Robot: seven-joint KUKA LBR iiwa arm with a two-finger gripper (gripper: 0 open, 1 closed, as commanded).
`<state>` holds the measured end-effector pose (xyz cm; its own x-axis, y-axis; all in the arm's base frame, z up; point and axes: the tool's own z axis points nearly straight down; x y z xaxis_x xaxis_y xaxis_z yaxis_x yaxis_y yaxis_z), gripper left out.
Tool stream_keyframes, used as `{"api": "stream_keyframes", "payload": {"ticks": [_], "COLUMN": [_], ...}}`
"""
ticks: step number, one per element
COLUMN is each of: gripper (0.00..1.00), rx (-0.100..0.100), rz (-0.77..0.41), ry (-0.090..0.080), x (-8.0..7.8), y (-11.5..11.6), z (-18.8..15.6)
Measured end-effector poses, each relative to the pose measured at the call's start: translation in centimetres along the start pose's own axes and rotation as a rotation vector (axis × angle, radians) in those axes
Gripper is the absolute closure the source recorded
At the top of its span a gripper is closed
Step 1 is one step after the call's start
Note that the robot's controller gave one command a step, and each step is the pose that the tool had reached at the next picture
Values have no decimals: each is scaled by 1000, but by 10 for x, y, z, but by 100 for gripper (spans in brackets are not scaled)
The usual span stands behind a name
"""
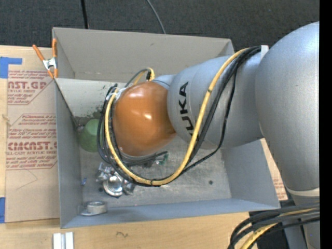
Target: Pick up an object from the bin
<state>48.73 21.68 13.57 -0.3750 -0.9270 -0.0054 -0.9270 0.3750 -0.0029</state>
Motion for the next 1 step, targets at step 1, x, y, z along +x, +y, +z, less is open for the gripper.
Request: {"api": "stream_keyframes", "payload": {"ticks": [1], "gripper": [100], "rx": [4], "rz": [17], "ry": [-3], "x": [6], "y": [-6], "z": [-118]}}
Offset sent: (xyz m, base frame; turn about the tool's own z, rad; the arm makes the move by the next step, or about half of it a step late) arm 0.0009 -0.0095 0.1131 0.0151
